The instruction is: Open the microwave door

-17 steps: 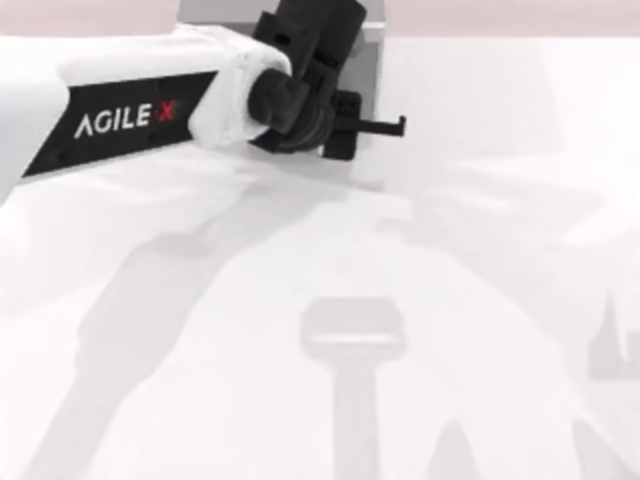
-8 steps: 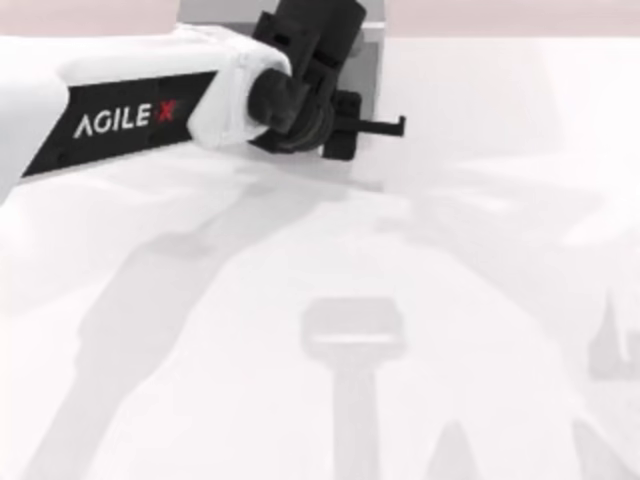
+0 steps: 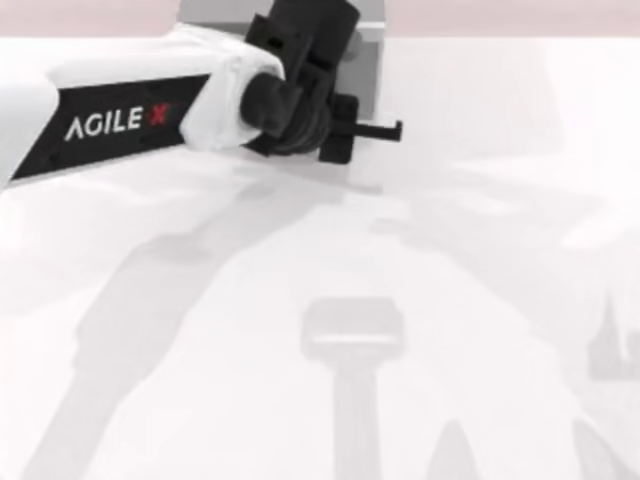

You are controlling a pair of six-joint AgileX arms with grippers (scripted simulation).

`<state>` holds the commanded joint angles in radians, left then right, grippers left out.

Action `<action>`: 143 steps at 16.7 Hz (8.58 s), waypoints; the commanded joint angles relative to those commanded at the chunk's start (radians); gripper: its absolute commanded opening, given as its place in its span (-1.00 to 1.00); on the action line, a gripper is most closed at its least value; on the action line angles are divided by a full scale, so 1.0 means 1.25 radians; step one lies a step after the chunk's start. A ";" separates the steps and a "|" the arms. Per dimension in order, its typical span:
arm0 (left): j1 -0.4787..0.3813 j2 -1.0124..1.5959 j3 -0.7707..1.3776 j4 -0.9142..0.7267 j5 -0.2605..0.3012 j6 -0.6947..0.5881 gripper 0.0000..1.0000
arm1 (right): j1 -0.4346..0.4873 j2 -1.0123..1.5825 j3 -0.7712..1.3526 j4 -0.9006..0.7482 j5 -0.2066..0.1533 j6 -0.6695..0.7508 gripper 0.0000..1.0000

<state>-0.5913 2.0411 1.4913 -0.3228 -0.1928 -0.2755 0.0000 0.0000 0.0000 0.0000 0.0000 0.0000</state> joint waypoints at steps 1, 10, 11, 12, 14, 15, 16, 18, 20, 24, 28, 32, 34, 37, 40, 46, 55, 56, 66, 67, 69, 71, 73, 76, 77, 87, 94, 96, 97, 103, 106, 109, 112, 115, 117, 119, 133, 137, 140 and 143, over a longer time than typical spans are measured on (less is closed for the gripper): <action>0.003 -0.006 -0.008 0.006 0.005 0.009 -1.00 | 0.000 0.000 0.000 0.000 0.000 0.000 1.00; 0.006 -0.011 -0.022 0.009 0.012 0.020 -1.00 | 0.000 0.000 0.000 0.000 0.000 0.000 1.00; 0.006 -0.011 -0.022 0.009 0.012 0.020 -1.00 | 0.000 0.000 0.000 0.000 0.000 0.000 1.00; 0.006 -0.011 -0.022 0.009 0.012 0.020 -1.00 | 0.000 0.000 0.000 0.000 0.000 0.000 1.00; 0.006 -0.011 -0.022 0.009 0.012 0.020 -1.00 | 0.000 0.000 0.000 0.000 0.000 0.000 1.00; 0.006 -0.011 -0.022 0.009 0.012 0.020 -1.00 | 0.000 0.000 0.000 0.000 0.000 0.000 1.00; 0.006 -0.011 -0.022 0.009 0.012 0.020 -1.00 | 0.000 0.000 0.000 0.000 0.000 0.000 1.00; 0.006 -0.011 -0.022 0.009 0.012 0.020 -1.00 | 0.000 0.000 0.000 0.000 0.000 0.000 1.00; 0.006 -0.011 -0.022 0.009 0.012 0.020 -1.00 | 0.000 0.000 0.000 0.000 0.000 0.000 1.00; 0.006 -0.011 -0.022 0.009 0.012 0.020 -1.00 | 0.000 0.000 0.000 0.000 0.000 0.000 1.00; -0.001 -0.010 -0.018 0.009 0.018 0.016 -1.00 | 0.000 0.000 0.000 0.000 0.000 0.000 1.00; 0.009 -0.025 -0.040 0.020 0.030 0.037 -1.00 | 0.000 0.000 0.000 0.000 0.000 0.000 1.00; 0.014 -0.033 -0.055 0.026 0.038 0.052 -1.00 | 0.000 0.000 0.000 0.000 0.000 0.000 1.00; 0.015 -0.034 -0.057 0.026 0.040 0.054 -1.00 | 0.000 0.000 0.000 0.000 0.000 0.000 1.00; 0.015 -0.034 -0.057 0.026 0.040 0.054 -1.00 | 0.000 0.000 0.000 0.000 0.000 0.000 1.00; 0.015 -0.034 -0.057 0.026 0.040 0.054 -1.00 | 0.000 0.000 0.000 0.000 0.000 0.000 1.00; 0.015 -0.034 -0.057 0.026 0.040 0.054 -1.00 | 0.000 0.000 0.000 0.000 0.000 0.000 1.00; 0.015 -0.034 -0.057 0.026 0.040 0.054 -1.00 | 0.000 0.000 0.000 0.000 0.000 0.000 1.00; 0.025 -0.056 -0.089 0.041 0.069 0.088 -1.00 | 0.000 0.000 0.000 0.000 0.000 0.000 1.00; 0.025 -0.057 -0.091 0.042 0.070 0.090 -1.00 | 0.000 0.000 0.000 0.000 0.000 0.000 1.00; 0.025 -0.057 -0.091 0.042 0.070 0.090 -1.00 | 0.000 0.000 0.000 0.000 0.000 0.000 1.00; 0.025 -0.057 -0.091 0.042 0.070 0.090 -1.00 | 0.000 0.000 0.000 0.000 0.000 0.000 1.00; 0.025 -0.057 -0.091 0.042 0.070 0.090 -1.00 | 0.000 0.000 0.000 0.000 0.000 0.000 1.00; 0.025 -0.057 -0.091 0.042 0.070 0.090 -1.00 | 0.000 0.000 0.000 0.000 0.000 0.000 1.00; 0.025 -0.057 -0.091 0.042 0.070 0.090 -1.00 | 0.000 0.000 0.000 0.000 0.000 0.000 1.00; 0.025 -0.057 -0.091 0.042 0.070 0.090 -1.00 | 0.000 0.000 0.000 0.000 0.000 0.000 1.00; 0.023 -0.061 -0.097 0.043 0.082 0.095 -1.00 | 0.000 0.000 0.000 0.000 0.000 0.000 1.00; 0.029 -0.071 -0.107 0.050 0.090 0.108 -1.00 | 0.000 0.000 0.000 0.000 0.000 0.000 1.00; 0.032 -0.075 -0.113 0.052 0.095 0.117 -1.00 | 0.000 0.000 0.000 0.000 0.000 0.000 1.00; 0.037 -0.080 -0.124 0.055 0.102 0.128 -1.00 | 0.000 0.000 0.000 0.000 0.000 0.000 1.00; 0.037 -0.080 -0.124 0.055 0.102 0.128 -1.00 | 0.000 0.000 0.000 0.000 0.000 0.000 1.00; 0.037 -0.080 -0.124 0.055 0.102 0.128 -1.00 | 0.000 0.000 0.000 0.000 0.000 0.000 1.00; 0.037 -0.080 -0.124 0.055 0.102 0.128 -1.00 | 0.000 0.000 0.000 0.000 0.000 0.000 1.00; 0.037 -0.080 -0.124 0.055 0.102 0.128 -1.00 | 0.000 0.000 0.000 0.000 0.000 0.000 1.00; 0.037 -0.080 -0.124 0.055 0.102 0.128 -1.00 | 0.000 0.000 0.000 0.000 0.000 0.000 1.00; 0.037 -0.080 -0.124 0.055 0.102 0.128 -1.00 | 0.000 0.000 0.000 0.000 0.000 0.000 1.00; 0.051 -0.102 -0.155 0.066 0.137 0.169 -1.00 | 0.000 0.000 0.000 0.000 0.000 0.000 1.00; 0.051 -0.102 -0.155 0.066 0.137 0.169 -1.00 | 0.000 0.000 0.000 0.000 0.000 0.000 1.00; 0.051 -0.102 -0.155 0.066 0.137 0.169 -1.00 | 0.000 0.000 0.000 0.000 0.000 0.000 1.00; 0.051 -0.102 -0.155 0.066 0.137 0.169 -1.00 | 0.000 0.000 0.000 0.000 0.000 0.000 1.00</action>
<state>-0.5279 1.9135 1.2973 -0.2408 -0.0212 -0.0644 0.0000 0.0000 0.0000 0.0000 0.0000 0.0000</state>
